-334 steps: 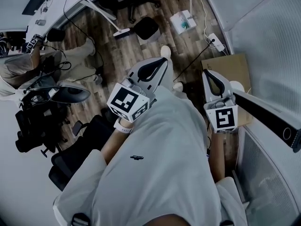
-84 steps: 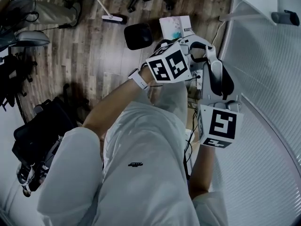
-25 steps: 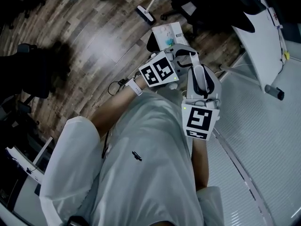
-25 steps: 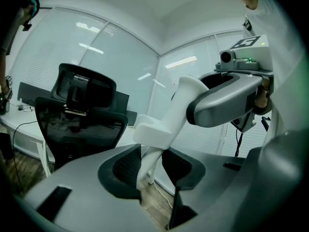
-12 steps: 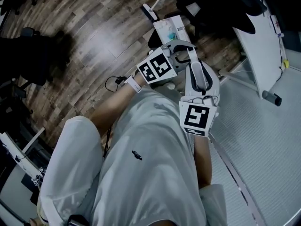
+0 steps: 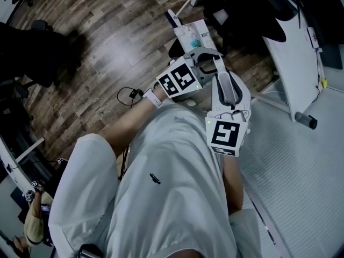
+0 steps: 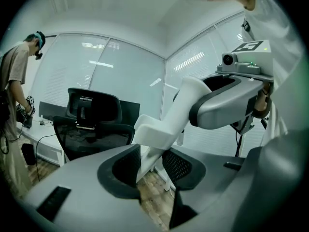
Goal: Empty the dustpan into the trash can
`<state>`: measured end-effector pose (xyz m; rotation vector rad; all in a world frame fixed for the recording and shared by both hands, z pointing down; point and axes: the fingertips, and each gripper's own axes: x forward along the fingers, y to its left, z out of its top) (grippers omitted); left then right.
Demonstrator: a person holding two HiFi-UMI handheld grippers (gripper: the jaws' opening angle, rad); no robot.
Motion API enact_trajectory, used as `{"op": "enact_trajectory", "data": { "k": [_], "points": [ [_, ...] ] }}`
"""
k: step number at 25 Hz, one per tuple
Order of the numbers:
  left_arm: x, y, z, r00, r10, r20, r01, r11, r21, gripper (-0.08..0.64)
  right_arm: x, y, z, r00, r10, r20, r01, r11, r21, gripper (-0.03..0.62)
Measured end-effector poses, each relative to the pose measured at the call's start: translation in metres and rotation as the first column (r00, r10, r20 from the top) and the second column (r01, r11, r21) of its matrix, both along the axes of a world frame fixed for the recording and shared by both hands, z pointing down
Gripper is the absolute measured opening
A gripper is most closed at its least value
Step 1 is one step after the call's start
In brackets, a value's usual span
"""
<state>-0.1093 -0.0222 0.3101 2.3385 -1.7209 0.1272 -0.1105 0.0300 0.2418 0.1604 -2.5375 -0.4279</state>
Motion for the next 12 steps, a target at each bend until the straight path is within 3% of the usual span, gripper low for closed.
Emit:
{"op": "enact_trajectory", "data": {
  "k": [12],
  "points": [
    [0.03, 0.007, -0.016, 0.986, -0.16, 0.033, 0.158, 0.985, 0.068, 0.14, 0.041, 0.012, -0.012, 0.98, -0.197, 0.021, 0.195, 0.979, 0.066, 0.126]
  ]
}}
